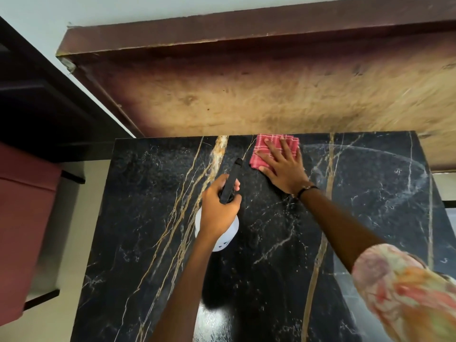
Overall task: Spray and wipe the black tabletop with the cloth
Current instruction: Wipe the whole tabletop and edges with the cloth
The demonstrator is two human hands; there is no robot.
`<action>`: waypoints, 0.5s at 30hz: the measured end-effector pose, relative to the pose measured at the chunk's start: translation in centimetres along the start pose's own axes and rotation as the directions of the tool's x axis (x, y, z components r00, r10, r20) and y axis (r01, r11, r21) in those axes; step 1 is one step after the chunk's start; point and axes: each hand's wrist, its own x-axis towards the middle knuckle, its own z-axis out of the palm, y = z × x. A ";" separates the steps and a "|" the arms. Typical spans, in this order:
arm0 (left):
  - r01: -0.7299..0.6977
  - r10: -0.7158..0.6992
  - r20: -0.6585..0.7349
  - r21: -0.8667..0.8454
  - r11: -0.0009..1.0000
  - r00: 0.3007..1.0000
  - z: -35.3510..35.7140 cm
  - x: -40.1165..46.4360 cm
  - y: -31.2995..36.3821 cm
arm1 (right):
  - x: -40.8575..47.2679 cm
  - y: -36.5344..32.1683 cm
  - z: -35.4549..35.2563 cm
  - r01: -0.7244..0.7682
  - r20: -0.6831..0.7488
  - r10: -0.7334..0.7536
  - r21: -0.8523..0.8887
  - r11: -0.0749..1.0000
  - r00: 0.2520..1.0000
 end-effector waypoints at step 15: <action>-0.023 0.022 -0.032 -0.016 1.000 0.999 -1.9 1.4 -1.7 | 0.2 4.4 -0.2 0.019 0.006 -0.019 -0.009 1.000 1.000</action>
